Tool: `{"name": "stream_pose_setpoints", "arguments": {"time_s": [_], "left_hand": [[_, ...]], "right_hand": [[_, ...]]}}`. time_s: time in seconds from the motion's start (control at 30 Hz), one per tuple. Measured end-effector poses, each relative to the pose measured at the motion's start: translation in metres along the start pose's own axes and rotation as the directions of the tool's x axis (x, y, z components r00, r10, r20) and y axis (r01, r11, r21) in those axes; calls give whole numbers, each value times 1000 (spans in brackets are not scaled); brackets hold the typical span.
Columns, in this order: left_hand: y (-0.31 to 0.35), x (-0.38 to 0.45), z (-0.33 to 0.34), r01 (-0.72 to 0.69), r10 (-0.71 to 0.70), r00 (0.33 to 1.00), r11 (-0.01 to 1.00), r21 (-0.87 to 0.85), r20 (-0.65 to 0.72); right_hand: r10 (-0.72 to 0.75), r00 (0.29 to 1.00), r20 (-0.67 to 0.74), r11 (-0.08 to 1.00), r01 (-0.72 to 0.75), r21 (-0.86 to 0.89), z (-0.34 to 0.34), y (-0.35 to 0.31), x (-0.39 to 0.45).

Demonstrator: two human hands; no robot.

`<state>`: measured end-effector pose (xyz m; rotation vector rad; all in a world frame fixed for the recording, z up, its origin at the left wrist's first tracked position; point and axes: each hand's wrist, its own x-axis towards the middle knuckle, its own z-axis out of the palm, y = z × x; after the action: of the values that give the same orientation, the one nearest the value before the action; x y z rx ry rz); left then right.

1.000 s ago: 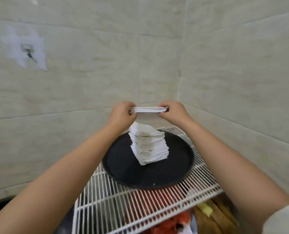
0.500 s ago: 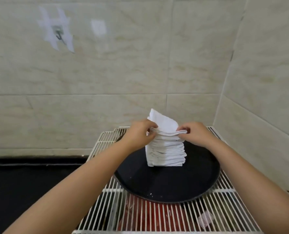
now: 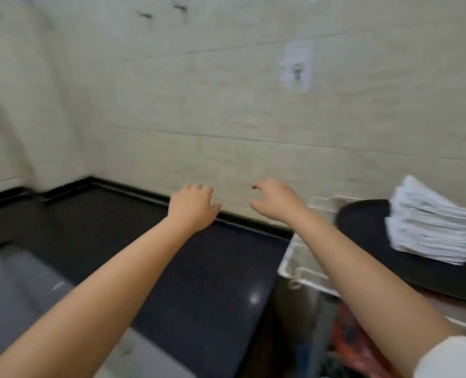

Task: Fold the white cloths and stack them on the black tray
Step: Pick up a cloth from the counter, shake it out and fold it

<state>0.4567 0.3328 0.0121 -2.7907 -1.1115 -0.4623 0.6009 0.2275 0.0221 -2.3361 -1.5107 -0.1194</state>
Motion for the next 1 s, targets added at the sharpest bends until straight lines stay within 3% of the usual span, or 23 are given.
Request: {"name": "stream_pose_setpoints", "arguments": {"time_s": [0.17, 0.3, 0.43, 0.7, 0.83, 1.0], "left_hand": [[-190, -98, -35, 359, -354, 933, 916, 177, -64], [-303, -189, -59, 612, -597, 791, 763, 208, -136], [-392, -271, -70, 764, -750, 639, 594, 251, -172], [-582, -367, -57, 883, -901, 379, 283, 375, -211], [-673, -381, -40, 918, -951, 244, 162, 362, -193], [-764, -400, -26, 928, -978, 147, 86, 361, -145]], "right_hand": [[-362, 930, 70, 929, 354, 108, 61, -198, 23], [-521, 852, 49, 845, 507, 168, 105, -343, 21], [-657, 752, 49, 735, 626, 261, 153, -471, 14], [-884, 458, 87, 458, 816, 354, 277, -691, 32], [-922, 363, 138, 387, 834, 392, 340, -785, 60], [-959, 249, 132, 281, 876, 393, 391, -893, 80]]}}
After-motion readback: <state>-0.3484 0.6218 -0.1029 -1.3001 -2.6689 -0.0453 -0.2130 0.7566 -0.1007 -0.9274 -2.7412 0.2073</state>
